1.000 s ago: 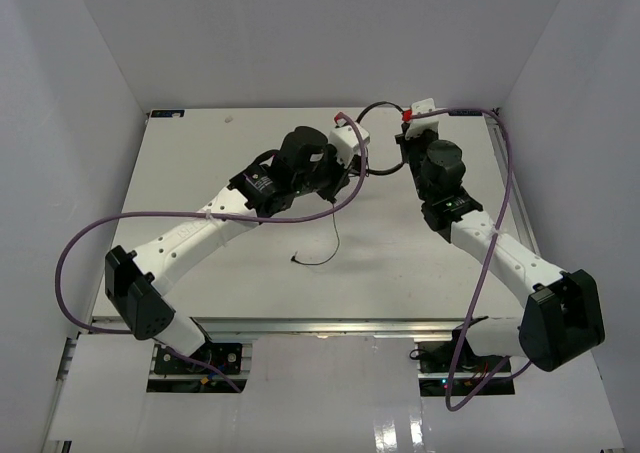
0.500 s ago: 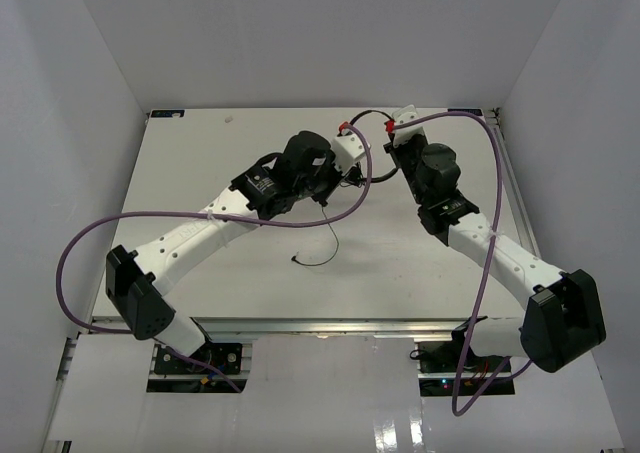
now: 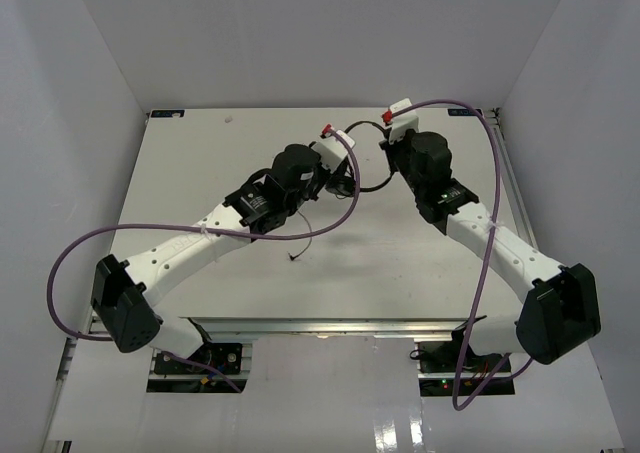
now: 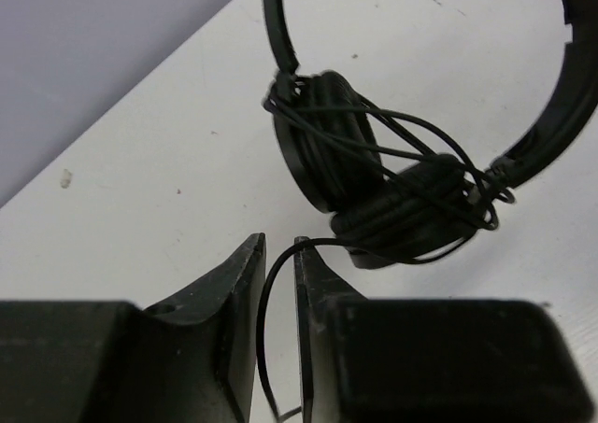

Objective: Wrap the headphones

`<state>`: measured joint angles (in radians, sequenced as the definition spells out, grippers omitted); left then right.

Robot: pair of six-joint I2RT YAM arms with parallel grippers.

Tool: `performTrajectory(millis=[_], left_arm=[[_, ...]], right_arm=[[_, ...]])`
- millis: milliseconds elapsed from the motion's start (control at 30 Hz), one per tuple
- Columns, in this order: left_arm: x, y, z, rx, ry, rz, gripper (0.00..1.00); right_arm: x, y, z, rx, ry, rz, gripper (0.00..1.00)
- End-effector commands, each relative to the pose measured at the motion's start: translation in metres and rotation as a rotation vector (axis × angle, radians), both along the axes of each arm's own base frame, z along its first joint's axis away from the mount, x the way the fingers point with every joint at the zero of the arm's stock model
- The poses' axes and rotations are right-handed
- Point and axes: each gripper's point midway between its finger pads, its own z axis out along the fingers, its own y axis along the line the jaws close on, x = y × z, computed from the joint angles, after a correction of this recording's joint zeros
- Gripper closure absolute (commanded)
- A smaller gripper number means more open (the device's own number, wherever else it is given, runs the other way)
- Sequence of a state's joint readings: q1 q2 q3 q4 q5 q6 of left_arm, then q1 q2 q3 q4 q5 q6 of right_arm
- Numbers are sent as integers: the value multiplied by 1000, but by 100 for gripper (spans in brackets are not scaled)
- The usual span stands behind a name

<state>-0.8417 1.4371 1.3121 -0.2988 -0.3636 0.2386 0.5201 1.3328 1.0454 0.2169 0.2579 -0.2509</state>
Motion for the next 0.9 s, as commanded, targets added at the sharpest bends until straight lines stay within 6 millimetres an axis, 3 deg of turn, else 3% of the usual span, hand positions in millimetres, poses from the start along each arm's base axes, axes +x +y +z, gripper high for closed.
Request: performTrajectory(millis=[0, 133, 500, 700, 867], left_arm=[[5, 23, 36, -73, -147, 106, 66], [9, 30, 45, -107, -210, 148, 59], [20, 25, 58, -125, -264, 131, 55], [21, 24, 50, -135, -241, 119, 53], [21, 36, 38, -150, -213, 137, 53]], right_arm=[[-6, 20, 15, 134, 61, 66, 92], [-14, 31, 6, 186, 136, 112, 92], [-54, 60, -17, 275, 306, 311, 92], [-72, 68, -12, 326, 335, 378, 92], [-81, 68, -2, 374, 350, 415, 92]])
